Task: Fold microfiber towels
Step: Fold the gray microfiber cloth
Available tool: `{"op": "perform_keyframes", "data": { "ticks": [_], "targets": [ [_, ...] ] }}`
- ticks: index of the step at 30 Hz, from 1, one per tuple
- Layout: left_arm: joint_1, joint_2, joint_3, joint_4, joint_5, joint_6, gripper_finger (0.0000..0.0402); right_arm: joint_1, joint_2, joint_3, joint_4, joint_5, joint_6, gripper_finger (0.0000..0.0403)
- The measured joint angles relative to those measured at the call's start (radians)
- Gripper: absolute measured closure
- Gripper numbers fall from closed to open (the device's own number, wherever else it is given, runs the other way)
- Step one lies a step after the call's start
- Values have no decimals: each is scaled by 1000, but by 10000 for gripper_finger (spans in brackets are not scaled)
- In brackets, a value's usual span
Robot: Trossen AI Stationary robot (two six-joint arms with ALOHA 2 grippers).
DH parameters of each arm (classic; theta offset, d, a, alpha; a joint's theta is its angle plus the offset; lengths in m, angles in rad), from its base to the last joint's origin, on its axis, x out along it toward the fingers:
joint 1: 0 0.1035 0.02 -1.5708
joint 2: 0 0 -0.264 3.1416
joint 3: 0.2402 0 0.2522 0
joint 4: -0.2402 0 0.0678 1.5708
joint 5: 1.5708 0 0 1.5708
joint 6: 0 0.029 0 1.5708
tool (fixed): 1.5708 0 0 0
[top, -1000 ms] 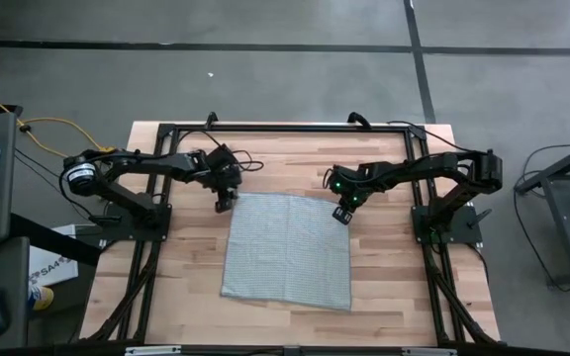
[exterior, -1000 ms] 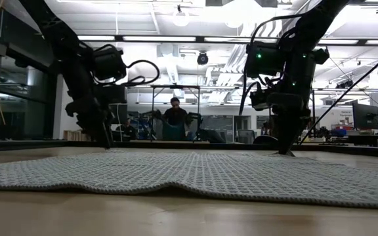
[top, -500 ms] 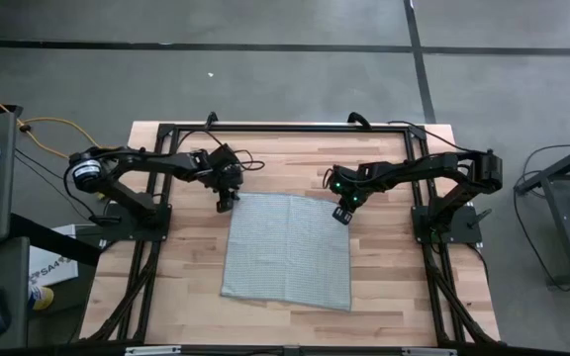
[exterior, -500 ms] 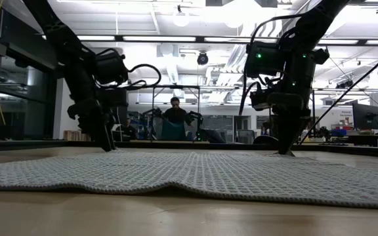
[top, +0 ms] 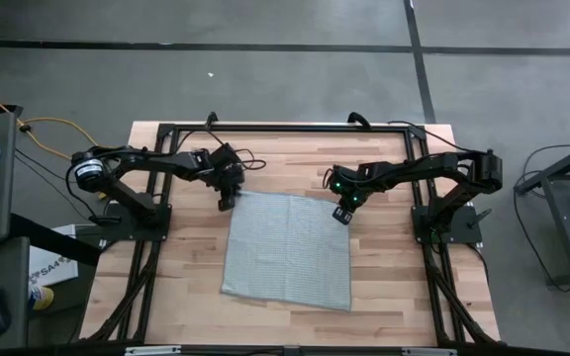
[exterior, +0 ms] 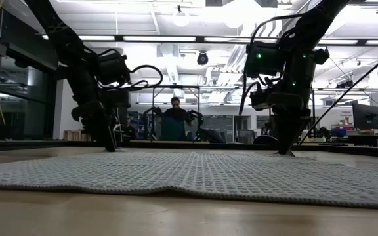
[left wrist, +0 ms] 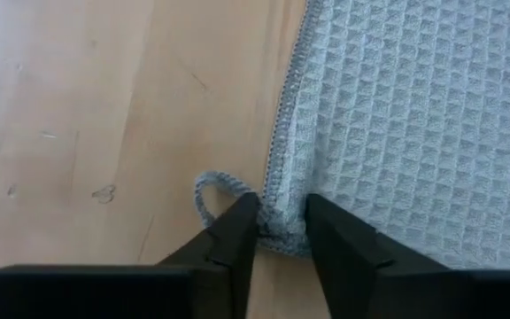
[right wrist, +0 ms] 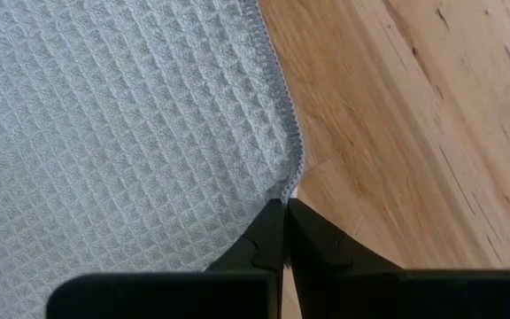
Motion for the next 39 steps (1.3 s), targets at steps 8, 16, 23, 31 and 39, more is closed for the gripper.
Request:
{"op": "perform_keyframes", "data": {
  "ticks": [8,16,23,31,39],
  "targets": [
    [0,0,-1,-7,7,-71,392,0,0,0,0,0,0,399],
    [0,1,-2,-10,8,-109,392,28,0,0,1,0,-1,399],
    [-1,-35,-4,-17,5,-131,398,73,0,0,47,8,-8,399],
    [-9,-131,-8,-97,3,-136,399,121,0,0,52,86,5,399],
    [-81,-144,-6,-129,-40,-159,400,161,-1,0,62,161,24,399]
  ]
}}
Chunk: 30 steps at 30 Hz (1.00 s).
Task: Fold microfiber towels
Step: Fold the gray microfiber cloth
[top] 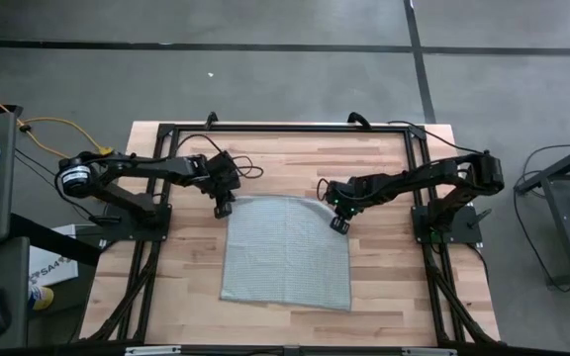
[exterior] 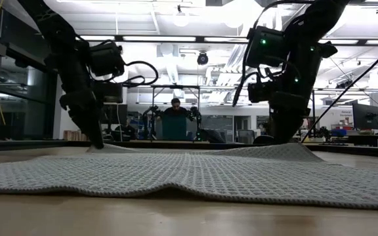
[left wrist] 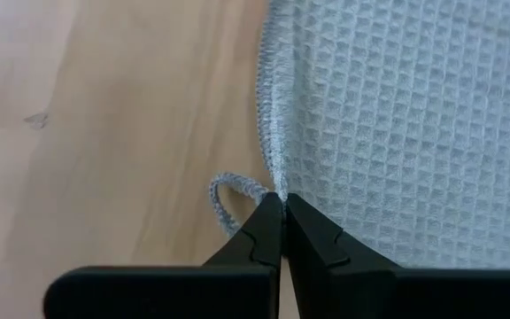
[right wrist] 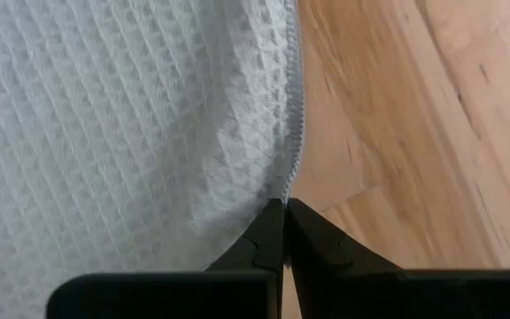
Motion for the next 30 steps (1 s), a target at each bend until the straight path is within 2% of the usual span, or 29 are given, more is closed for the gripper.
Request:
{"op": "perform_keyframes", "data": {
  "ticks": [7,14,20,30],
  "targets": [
    [-80,-3,2,4,-75,-17,400,45,-69,0,11,87,22,399],
    [-104,-3,2,5,-124,-58,400,82,-169,1,6,70,83,399],
    [-112,-18,2,-22,-129,-117,400,147,-175,1,-6,45,133,399],
    [-262,-137,3,-73,-149,-180,400,276,-175,1,1,56,234,399]
  ]
}}
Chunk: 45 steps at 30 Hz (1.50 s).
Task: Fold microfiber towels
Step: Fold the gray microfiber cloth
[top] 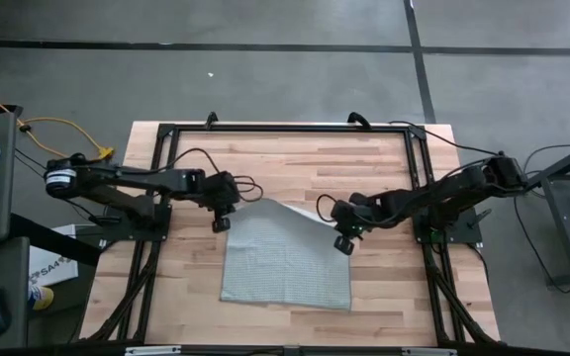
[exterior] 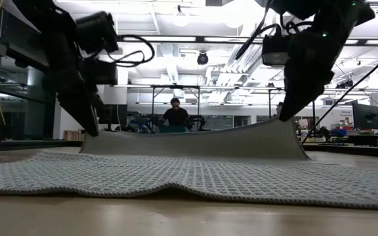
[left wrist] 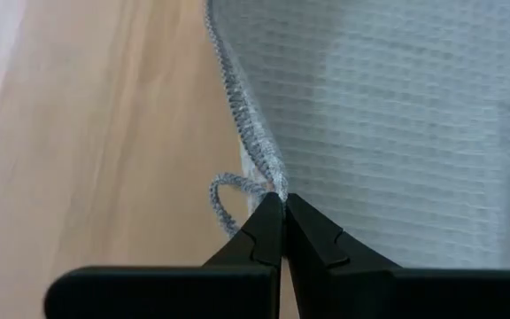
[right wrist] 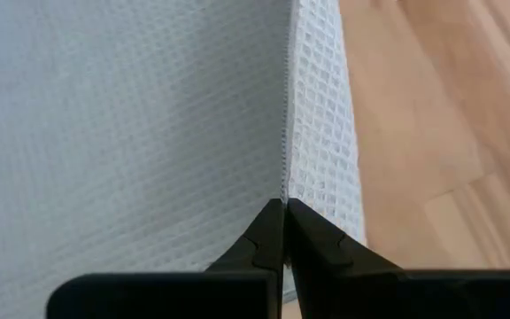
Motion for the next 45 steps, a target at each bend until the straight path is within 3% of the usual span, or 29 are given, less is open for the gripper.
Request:
{"op": "perform_keyframes", "data": {
  "ticks": [25,33,45],
  "targets": [
    [-449,-24,0,-47,-183,-421,401,223,5,-1,-30,50,197,399],
    [-526,-24,0,23,-207,-473,401,261,35,-2,-48,44,239,399],
    [-533,-7,0,19,-198,-534,401,297,139,-2,20,44,252,399]
  ]
}}
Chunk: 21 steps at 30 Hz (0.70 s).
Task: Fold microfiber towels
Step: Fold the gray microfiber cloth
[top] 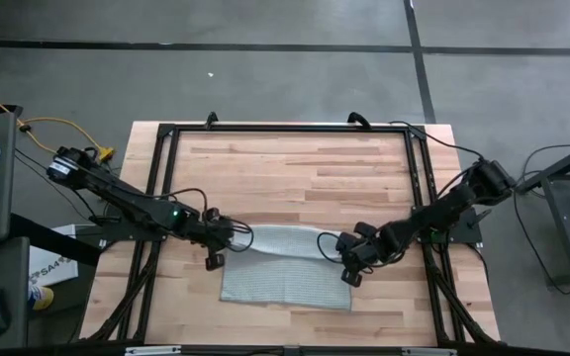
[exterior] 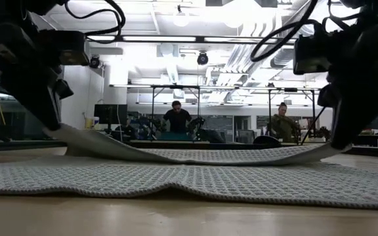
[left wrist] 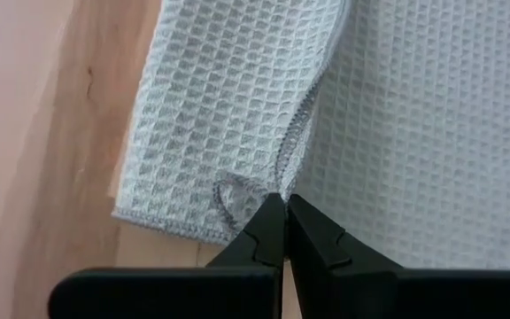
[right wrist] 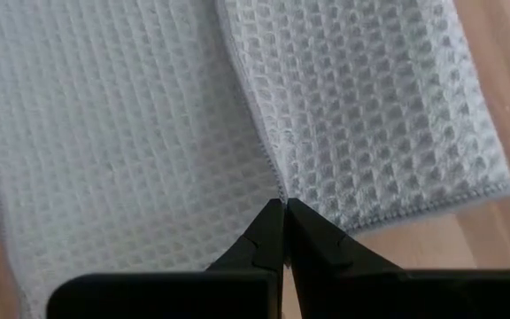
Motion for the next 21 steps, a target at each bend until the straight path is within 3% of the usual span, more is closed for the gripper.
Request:
{"op": "perform_keyframes", "data": {
  "ticks": [9,21],
  "targets": [
    [-26,63,0,50,49,-38,401,39,1,0,28,5,35,399],
    [-158,91,0,97,38,-155,401,98,1,0,64,9,76,399]
  ]
}}
